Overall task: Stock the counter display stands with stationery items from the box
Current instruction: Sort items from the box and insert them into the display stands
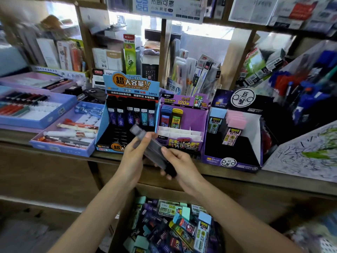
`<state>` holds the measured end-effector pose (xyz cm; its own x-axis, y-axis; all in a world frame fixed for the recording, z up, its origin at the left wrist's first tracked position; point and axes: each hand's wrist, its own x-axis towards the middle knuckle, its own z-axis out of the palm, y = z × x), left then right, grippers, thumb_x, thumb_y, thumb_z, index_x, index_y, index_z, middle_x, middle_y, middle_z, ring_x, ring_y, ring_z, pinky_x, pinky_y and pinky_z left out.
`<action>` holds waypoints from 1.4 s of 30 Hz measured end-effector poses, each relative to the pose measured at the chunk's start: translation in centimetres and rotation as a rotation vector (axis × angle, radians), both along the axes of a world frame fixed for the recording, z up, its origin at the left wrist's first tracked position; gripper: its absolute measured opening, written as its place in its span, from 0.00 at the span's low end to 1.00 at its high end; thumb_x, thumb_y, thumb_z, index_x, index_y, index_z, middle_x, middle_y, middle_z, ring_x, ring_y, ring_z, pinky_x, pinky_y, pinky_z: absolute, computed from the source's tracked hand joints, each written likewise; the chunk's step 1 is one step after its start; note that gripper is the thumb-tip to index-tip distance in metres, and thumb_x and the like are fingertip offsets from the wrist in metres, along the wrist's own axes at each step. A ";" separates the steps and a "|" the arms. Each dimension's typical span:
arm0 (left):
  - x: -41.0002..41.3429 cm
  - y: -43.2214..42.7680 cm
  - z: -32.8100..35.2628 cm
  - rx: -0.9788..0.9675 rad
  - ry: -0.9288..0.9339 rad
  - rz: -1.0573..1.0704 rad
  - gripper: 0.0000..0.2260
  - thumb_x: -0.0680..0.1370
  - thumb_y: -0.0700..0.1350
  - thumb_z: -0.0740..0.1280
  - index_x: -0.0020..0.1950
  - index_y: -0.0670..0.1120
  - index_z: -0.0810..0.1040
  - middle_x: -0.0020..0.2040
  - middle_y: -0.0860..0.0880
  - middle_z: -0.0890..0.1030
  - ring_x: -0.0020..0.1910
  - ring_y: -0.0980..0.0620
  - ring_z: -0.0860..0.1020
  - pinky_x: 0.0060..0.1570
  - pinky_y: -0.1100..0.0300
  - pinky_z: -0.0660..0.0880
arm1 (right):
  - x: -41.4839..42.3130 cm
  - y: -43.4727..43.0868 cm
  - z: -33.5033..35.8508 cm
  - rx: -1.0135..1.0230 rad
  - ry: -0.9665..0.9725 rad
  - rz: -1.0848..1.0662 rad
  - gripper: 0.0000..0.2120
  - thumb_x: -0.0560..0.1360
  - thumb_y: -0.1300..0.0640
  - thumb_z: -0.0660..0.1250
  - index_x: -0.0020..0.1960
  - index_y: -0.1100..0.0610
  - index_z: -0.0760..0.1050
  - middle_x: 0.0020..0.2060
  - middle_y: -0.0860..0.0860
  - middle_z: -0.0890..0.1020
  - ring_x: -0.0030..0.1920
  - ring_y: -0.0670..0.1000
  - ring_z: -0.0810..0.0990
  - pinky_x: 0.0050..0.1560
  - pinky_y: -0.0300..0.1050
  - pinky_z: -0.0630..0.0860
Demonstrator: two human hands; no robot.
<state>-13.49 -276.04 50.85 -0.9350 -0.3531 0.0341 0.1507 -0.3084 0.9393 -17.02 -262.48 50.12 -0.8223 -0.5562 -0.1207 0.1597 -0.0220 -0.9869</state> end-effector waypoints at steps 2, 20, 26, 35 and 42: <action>0.0 -0.1 0.1 -0.041 -0.060 0.027 0.15 0.71 0.54 0.66 0.52 0.46 0.79 0.44 0.50 0.80 0.48 0.51 0.77 0.52 0.55 0.73 | -0.5 0.4 0.3 0.044 0.072 -0.054 0.13 0.76 0.49 0.65 0.50 0.60 0.78 0.33 0.52 0.82 0.25 0.47 0.74 0.22 0.36 0.66; 0.9 0.1 -2.0 -1.710 0.040 -0.104 0.26 0.76 0.42 0.66 0.73 0.45 0.62 0.63 0.47 0.72 0.59 0.46 0.73 0.54 0.55 0.71 | -3.4 3.6 4.8 0.397 0.026 0.196 0.24 0.75 0.41 0.64 0.47 0.64 0.79 0.35 0.58 0.82 0.26 0.50 0.77 0.21 0.37 0.70; 2.1 1.4 -0.3 -0.427 -0.055 -0.304 0.07 0.78 0.45 0.62 0.53 0.44 0.75 0.37 0.50 0.80 0.34 0.53 0.76 0.33 0.63 0.74 | -4.4 4.0 6.5 0.178 0.060 0.072 0.29 0.73 0.35 0.58 0.53 0.60 0.78 0.48 0.55 0.83 0.43 0.52 0.83 0.40 0.43 0.78; 2.4 0.8 0.3 0.016 -0.108 -0.306 0.17 0.74 0.51 0.64 0.56 0.41 0.76 0.42 0.41 0.84 0.36 0.51 0.81 0.34 0.61 0.78 | -3.0 1.3 6.0 0.092 0.214 0.002 0.08 0.74 0.60 0.69 0.52 0.61 0.76 0.44 0.54 0.82 0.42 0.46 0.80 0.39 0.38 0.77; 3.3 -3.5 -0.8 -0.051 -0.130 -0.162 0.20 0.73 0.54 0.63 0.59 0.43 0.76 0.51 0.44 0.84 0.51 0.48 0.83 0.44 0.63 0.79 | -4.7 -0.3 8.7 0.049 0.259 -0.200 0.06 0.73 0.63 0.70 0.49 0.60 0.76 0.44 0.57 0.81 0.40 0.50 0.80 0.38 0.41 0.77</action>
